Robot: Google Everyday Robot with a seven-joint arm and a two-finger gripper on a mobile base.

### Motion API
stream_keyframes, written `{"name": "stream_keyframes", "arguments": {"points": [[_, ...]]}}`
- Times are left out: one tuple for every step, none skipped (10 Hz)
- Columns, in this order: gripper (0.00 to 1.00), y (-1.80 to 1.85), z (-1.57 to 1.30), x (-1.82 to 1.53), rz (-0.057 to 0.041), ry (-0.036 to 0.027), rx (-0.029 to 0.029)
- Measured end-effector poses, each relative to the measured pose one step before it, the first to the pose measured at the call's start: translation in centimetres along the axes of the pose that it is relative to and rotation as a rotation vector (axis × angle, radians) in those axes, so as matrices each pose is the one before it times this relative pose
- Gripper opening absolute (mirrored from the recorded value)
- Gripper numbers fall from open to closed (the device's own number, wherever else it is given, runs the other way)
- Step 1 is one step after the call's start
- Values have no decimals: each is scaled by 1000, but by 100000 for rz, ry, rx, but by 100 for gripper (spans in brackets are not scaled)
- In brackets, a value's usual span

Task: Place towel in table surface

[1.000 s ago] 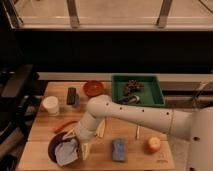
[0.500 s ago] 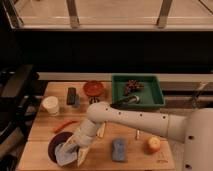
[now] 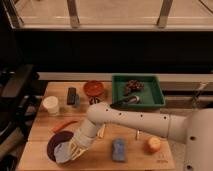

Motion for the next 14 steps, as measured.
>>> {"name": "stream_keyframes", "arguments": {"points": [[0, 92, -1116, -411, -389, 1957, 1400], [0, 46, -1169, -366, -448, 1756, 1292], [0, -153, -1138, -388, -823, 1369, 1113], [0, -226, -1574, -277, -1469, 1708, 1367], [0, -305, -1533, 129, -1038, 2175, 1214], [0, -183, -522, 160, -740, 1026, 458], [0, -221, -268, 299, -1103, 615, 735], [0, -173, -248, 269, -909, 161, 1300], [0, -228, -230, 256, -895, 115, 1596], [0, -407, -172, 293, -803, 88, 1581], [0, -477, -17, 335, -864, -556, 1740], [0, -406, -27, 369, -679, -924, 1878], [0, -219, 212, 281, -411, -1813, 1438], [0, -352, 786, 51, -766, -2522, 483]]}}
